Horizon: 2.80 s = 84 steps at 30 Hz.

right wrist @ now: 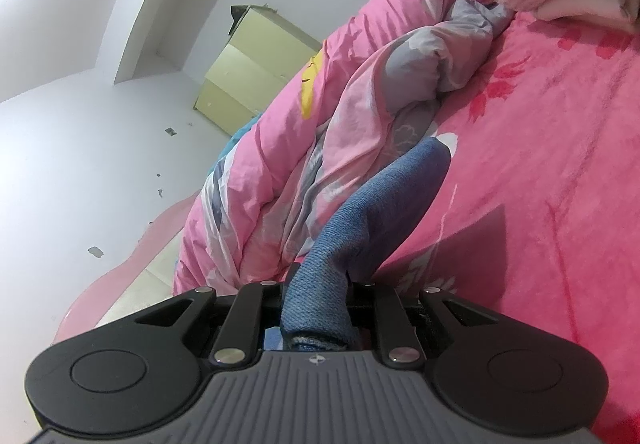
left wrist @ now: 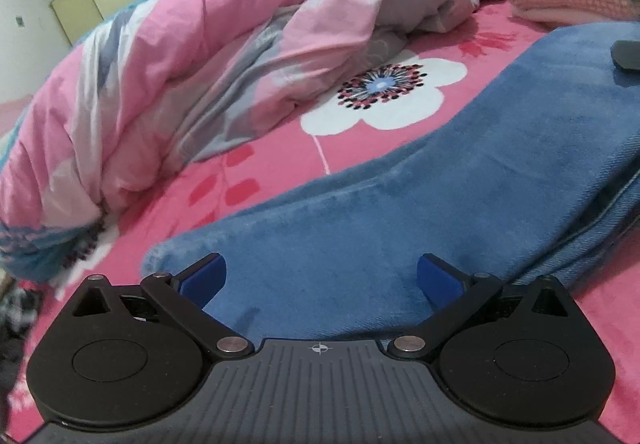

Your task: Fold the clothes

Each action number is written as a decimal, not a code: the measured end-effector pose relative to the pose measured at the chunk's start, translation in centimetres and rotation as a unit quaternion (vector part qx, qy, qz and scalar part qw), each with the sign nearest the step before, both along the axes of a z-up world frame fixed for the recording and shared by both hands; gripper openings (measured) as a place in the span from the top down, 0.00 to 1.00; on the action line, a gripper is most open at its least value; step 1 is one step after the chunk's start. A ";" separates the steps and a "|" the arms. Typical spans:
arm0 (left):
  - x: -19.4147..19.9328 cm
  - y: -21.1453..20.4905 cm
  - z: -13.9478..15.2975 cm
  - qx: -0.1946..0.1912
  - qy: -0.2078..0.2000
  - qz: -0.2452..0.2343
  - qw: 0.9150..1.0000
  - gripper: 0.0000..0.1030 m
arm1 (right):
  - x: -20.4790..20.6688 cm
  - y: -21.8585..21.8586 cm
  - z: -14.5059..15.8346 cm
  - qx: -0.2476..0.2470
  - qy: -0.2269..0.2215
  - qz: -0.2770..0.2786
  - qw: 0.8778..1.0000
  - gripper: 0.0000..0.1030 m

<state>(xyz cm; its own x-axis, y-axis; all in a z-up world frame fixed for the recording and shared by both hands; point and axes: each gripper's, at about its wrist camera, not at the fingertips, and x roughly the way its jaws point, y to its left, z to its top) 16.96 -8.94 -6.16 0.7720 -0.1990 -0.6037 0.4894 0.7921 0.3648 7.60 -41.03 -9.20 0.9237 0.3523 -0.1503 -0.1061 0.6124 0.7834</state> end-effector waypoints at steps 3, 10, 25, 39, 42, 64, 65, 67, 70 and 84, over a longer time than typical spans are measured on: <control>-0.4 0.0 -0.3 0.001 -0.013 -0.006 1.000 0.00 | 0.1 0.0 0.0 0.000 0.002 -0.002 1.000 0.84; -0.6 0.5 -0.7 -0.024 -0.011 0.001 1.000 0.00 | -0.3 0.3 0.2 -0.012 -0.005 -0.016 1.000 0.84; -0.3 2.5 -1.2 -0.085 0.007 -0.011 0.996 0.00 | 0.2 4.6 5.0 -0.103 -0.046 0.002 0.994 0.84; -0.5 6.4 0.8 -0.167 -0.008 -0.033 0.985 0.00 | 3.3 9.5 9.8 -0.137 -0.067 0.027 0.988 0.85; 0.3 7.0 0.6 -0.168 -0.007 -0.018 0.986 0.00 | 4.1 10.8 10.5 -0.142 -0.068 0.035 0.987 0.86; 0.1 20.6 0.6 -0.339 -0.011 0.032 0.940 0.00 | 14.0 26.4 8.5 -0.245 -0.015 0.162 0.956 0.88; 0.2 21.0 0.4 -0.337 -0.002 0.030 0.941 0.00 | 14.5 27.2 7.8 -0.256 -0.006 0.170 0.951 0.88; 0.4 21.8 0.0 -0.334 0.014 0.025 0.942 0.00 | 15.8 29.2 6.4 -0.289 0.023 0.196 0.937 0.88; 0.4 22.4 -0.4 -0.329 0.026 0.025 0.944 0.00 | 17.0 31.9 4.3 -0.338 0.054 0.225 0.913 0.87; 0.5 22.8 -1.0 -0.333 0.042 0.025 0.942 0.00 | 16.2 33.9 9.0 -0.318 0.005 0.264 0.911 0.54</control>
<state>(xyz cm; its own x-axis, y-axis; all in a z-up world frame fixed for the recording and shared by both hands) 17.43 13.85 -7.14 0.7454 -0.5191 -0.4183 0.4498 0.8547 -0.2592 23.84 -7.16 -0.21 0.6483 0.5855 -0.4867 -0.5121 0.8084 0.2903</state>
